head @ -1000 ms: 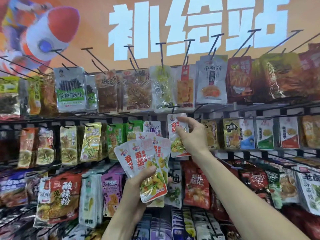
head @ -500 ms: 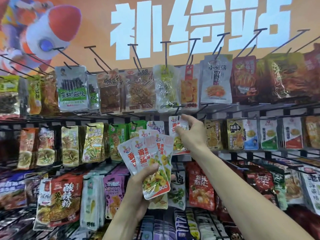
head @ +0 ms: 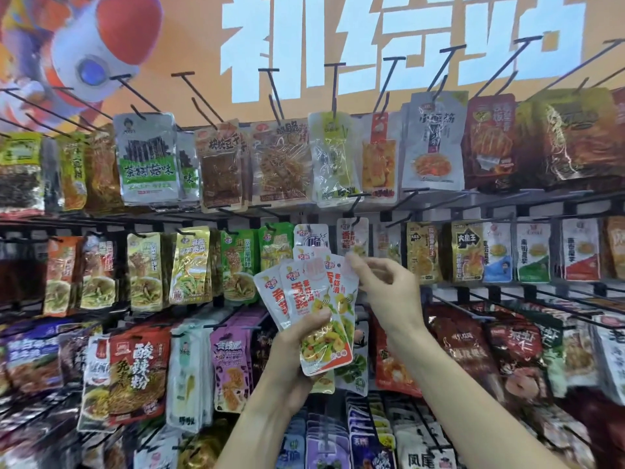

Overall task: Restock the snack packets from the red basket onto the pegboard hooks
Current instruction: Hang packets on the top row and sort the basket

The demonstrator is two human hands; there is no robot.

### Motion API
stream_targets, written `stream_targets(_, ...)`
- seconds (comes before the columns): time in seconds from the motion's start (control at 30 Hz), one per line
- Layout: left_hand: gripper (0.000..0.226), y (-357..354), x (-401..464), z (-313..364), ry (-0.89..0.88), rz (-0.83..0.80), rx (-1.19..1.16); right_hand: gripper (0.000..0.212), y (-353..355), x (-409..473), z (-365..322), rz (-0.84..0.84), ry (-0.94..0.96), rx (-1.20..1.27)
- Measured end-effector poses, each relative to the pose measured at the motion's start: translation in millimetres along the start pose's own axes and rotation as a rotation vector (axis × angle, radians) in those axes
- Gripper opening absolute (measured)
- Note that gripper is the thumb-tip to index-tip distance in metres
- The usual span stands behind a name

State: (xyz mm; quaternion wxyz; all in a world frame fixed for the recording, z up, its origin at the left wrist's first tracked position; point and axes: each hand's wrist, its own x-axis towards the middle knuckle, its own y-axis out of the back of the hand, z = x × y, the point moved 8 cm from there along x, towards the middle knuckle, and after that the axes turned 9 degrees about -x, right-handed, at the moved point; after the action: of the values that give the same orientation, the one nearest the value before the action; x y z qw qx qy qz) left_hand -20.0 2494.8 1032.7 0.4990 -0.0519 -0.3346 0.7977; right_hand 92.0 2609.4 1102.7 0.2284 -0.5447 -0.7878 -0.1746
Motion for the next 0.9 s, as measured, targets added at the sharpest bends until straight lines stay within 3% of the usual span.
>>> stream_targets(0.13, 0.041, 3.7, 3.0, -7.9, 0.012, 0.025, -0.046, 0.030, -2.9, -14.5, 15.2, -0.087, -0.115, 0.068)
stream_targets(0.23, 0.036, 4.1, 3.2, -9.3, 0.027, 0.017, -0.005, 0.026, 0.7, -11.7, 15.3, -0.041, -0.100, 0.134)
stream_targets(0.4, 0.044, 10.3, 0.1, -3.8, 0.011, 0.068, 0.001, 0.029, 11.0, 3.5, 11.2, 0.134, -0.082, 0.267)
stream_targets(0.5, 0.047, 17.8, 0.3, -0.5, -0.007, 0.087, 0.024, 0.017, 20.5, 26.9, -8.3, 0.230, 0.029, 0.127)
stream_targets(0.6, 0.047, 21.4, -2.5, 2.2, -0.009, 0.079, 0.044, 0.019, 16.8, 44.3, -31.8, 0.224, 0.126, -0.010)
stream_targets(0.9, 0.042, 23.0, -3.6, 8.3, 0.005, 0.069, 0.070, 0.025, 8.8, 50.6, -51.1, 0.274, 0.175, -0.217)
